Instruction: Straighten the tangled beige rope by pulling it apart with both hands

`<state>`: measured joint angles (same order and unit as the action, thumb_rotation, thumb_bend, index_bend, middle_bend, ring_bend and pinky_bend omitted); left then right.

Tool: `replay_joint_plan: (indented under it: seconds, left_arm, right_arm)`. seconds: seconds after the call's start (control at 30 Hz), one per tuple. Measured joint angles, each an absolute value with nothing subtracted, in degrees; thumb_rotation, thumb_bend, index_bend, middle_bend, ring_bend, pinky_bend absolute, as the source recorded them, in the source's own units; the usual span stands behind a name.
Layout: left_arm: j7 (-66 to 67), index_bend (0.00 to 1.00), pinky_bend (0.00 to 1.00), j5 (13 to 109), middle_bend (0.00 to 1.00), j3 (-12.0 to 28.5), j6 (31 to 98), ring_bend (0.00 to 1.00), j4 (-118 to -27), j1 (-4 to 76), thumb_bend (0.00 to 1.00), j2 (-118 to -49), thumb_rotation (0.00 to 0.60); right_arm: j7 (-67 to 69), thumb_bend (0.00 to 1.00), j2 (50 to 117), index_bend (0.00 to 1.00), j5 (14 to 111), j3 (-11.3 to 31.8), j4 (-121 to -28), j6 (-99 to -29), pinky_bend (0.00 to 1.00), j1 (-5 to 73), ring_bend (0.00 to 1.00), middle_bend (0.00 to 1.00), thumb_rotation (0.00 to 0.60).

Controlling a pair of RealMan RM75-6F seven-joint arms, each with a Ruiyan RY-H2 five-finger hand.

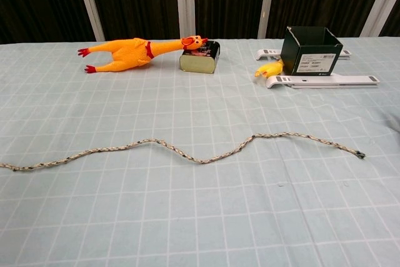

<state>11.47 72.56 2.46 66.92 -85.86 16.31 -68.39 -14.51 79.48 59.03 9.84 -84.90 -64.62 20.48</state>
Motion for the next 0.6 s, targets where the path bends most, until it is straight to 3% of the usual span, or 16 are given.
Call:
replay_joint_plan:
  seconds: [0.3, 0.6]
  left_arm:
    - [2.78, 0.17, 0.00, 77.61, 0.00, 2.07, 75.03, 0.00, -97.29, 11.67, 0.19, -61.91, 0.600]
    - [1.68, 0.11, 0.00, 92.09, 0.00, -4.34, 85.43, 0.00, -101.29, 4.59, 0.18, -58.28, 0.600]
  right_arm:
    - [-9.47, 0.55, 74.06, 0.00, 69.01, 7.39, -94.07, -70.39, 0.00, 16.93, 0.00, 0.00, 0.600]
    - [-4.52, 0.55, 68.89, 0.00, 85.39, 0.94, -98.78, -82.97, 0.00, 9.71, 0.00, 0.00, 0.600]
